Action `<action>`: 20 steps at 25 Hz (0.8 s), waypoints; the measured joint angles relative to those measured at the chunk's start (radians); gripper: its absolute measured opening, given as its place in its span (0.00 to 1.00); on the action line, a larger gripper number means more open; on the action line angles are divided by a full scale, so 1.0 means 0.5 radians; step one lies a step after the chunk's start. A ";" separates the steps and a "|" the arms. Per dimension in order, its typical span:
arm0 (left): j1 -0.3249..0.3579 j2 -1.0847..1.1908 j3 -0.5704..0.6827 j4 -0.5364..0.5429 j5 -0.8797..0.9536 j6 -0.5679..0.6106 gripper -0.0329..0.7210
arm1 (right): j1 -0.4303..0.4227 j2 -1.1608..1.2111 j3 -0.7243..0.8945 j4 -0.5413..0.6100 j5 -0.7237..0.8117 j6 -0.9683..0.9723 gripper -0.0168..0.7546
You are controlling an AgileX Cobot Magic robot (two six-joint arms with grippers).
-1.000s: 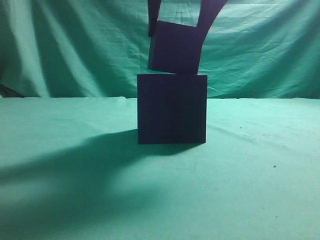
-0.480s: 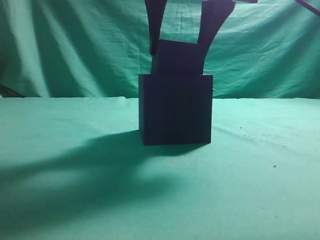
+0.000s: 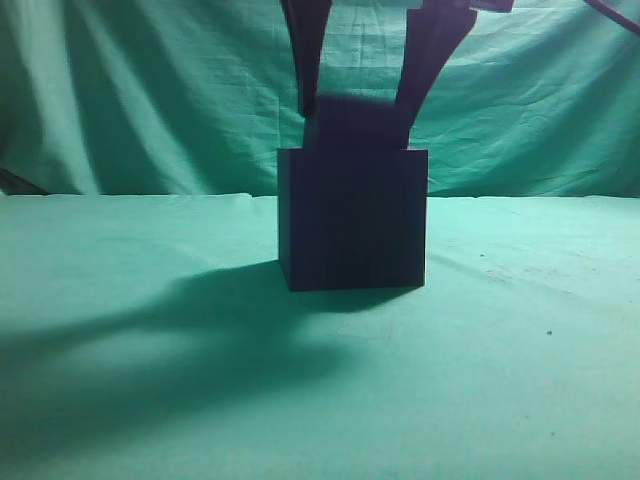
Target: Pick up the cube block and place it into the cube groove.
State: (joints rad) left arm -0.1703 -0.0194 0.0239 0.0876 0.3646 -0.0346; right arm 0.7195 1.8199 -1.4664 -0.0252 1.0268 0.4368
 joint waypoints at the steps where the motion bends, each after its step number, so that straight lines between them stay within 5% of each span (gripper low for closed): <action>1: 0.000 0.000 0.000 0.000 0.000 0.000 0.04 | 0.000 0.005 0.000 0.000 -0.001 -0.015 0.64; 3: 0.000 0.000 0.000 0.000 0.000 0.000 0.04 | 0.000 0.007 -0.018 -0.008 0.005 -0.053 0.71; 8: 0.000 0.000 0.000 0.000 0.000 0.000 0.04 | 0.000 0.009 -0.207 -0.053 0.169 -0.116 0.68; 16: 0.000 0.000 0.000 0.000 0.000 0.000 0.04 | 0.000 -0.081 -0.489 -0.197 0.418 -0.218 0.13; 18: 0.000 0.000 0.000 0.000 0.000 0.000 0.04 | 0.000 -0.181 -0.489 -0.199 0.430 -0.258 0.02; 20: 0.000 0.000 0.000 0.000 0.000 0.000 0.04 | 0.000 -0.302 -0.463 -0.207 0.434 -0.288 0.02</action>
State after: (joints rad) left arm -0.1703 -0.0194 0.0239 0.0876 0.3646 -0.0346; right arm 0.7195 1.6691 -1.6978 -0.1287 1.2438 0.2929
